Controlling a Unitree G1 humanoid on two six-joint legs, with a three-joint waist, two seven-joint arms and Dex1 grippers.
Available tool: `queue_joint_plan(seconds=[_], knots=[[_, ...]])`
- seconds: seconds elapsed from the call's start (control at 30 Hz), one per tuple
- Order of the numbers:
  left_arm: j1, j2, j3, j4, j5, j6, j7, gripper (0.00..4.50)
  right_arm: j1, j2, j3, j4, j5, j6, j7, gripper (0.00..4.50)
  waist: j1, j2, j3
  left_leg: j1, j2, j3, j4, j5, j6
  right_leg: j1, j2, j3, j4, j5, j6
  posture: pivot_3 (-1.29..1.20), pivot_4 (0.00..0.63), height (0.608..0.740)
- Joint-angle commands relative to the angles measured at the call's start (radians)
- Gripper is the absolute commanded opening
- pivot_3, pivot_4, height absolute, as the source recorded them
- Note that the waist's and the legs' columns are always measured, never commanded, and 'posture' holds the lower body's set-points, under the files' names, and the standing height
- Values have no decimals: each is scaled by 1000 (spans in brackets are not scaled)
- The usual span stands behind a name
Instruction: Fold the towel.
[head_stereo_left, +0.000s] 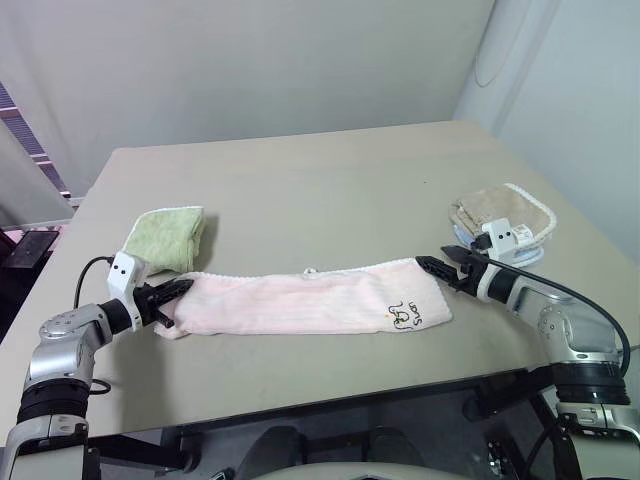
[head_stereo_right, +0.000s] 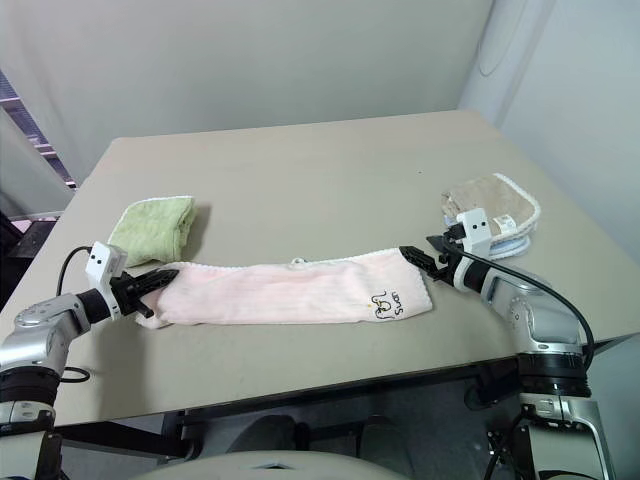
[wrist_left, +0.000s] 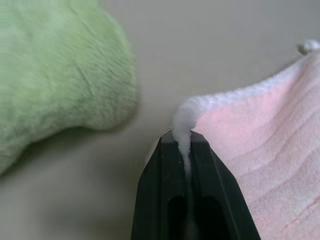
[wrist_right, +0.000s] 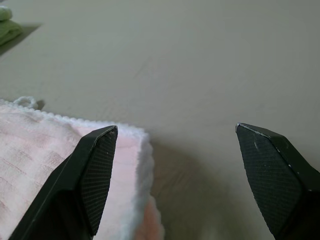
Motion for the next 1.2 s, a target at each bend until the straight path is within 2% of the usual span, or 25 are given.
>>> queue_joint_plan(seconds=[0.03, 0.17, 0.2, 0.27, 0.3, 0.33, 0.53, 0.6, 0.7, 0.83, 1.03, 1.2], knots=[[1, 18, 5, -34, 0, 3, -15, 32, -5, 1, -1, -44, 4, -19, 15, 3941, -1, 0, 0, 0, 0, 0, 0, 0, 0, 0, 0, 0, 0, 0, 0, 0, 0, 740], [-4, 30, 14, -17, -33, 37, -81, 32, 1, 1, 0, -49, 5, -14, 20, 3941, -1, 0, 0, 0, 0, 0, 0, 0, 0, 0, 0, 0, 0, 0, 0, 0, 0, 740], [-7, 32, 20, -20, -36, 46, -80, 490, 1, -1, -1, -47, 7, -9, 22, 3941, -1, 0, 0, 0, 0, 0, 0, 0, 0, 0, 0, 0, 0, -1, -1, 0, 0, 740], [-3, 43, 23, -33, -34, 59, -79, 1047, 0, -2, -10, -52, 24, 11, 29, 3941, -1, 0, 0, 0, 0, 0, 0, 0, 0, 0, 0, 0, 0, -1, -2, 0, 0, 740], [-1, 46, 24, -37, -33, 61, -77, 1428, 1, -1, -13, -55, 28, 16, 31, 4318, -1, 0, 0, 0, 0, 0, 0, 0, 0, 0, 0, 0, 0, -1, -2, 0, 0, 740], [2, 52, 32, -41, -38, 62, -77, 1840, -2, 2, -20, -57, 37, 28, 29, 4496, -1, 0, 0, 0, 0, 0, 0, 0, 0, 0, 0, 0, 0, -1, -2, 0, 0, 740], [8, 89, 97, -38, -60, 58, -51, 4002, 3, 15, -107, -113, 142, 120, -5, 4500, 0, 0, 0, 0, 0, 0, 0, 0, 0, -1, 0, 0, 0, -1, -2, 0, 0, 740], [30, 100, 110, -78, -81, 84, -74, 4457, 3, 13, -162, -127, 219, 208, -23, 4500, 0, 0, 0, 0, 0, 0, 0, 0, 0, -1, 0, 0, 0, -1, -2, 0, 0, 740], [82, 131, 128, -182, -134, 118, -149, 4457, 20, -5, -280, -129, 403, 427, -30, 4500, 0, 0, 0, 0, 0, 0, -1, 0, 0, -1, -1, 1, -1, -2, -3, 0, 0, 740], [98, 136, 152, -300, -195, 170, -173, 4457, 41, -38, -482, -21, 712, 832, -48, 4500, 4, 0, 0, -2, 1, 0, -2, 0, 0, 0, -1, 0, -2, -2, -4, 0, 0, 740], [99, 99, 84, -433, -218, 205, -188, 4457, 161, -11, -550, -74, 830, 971, -130, 4500, -4, 1, 0, -1, 1, 1, -2, 0, 0, 3, -1, 1, -3, -2, -3, 0, 0, 740], [58, 71, 15, -431, -197, 191, -199, 4457, 248, 14, -524, -95, 870, 976, -206, 4500, -5, 0, -1, -1, 2, 1, -1, 0, 0, 3, -1, 1, -3, -2, -3, 0, 0, 740]])
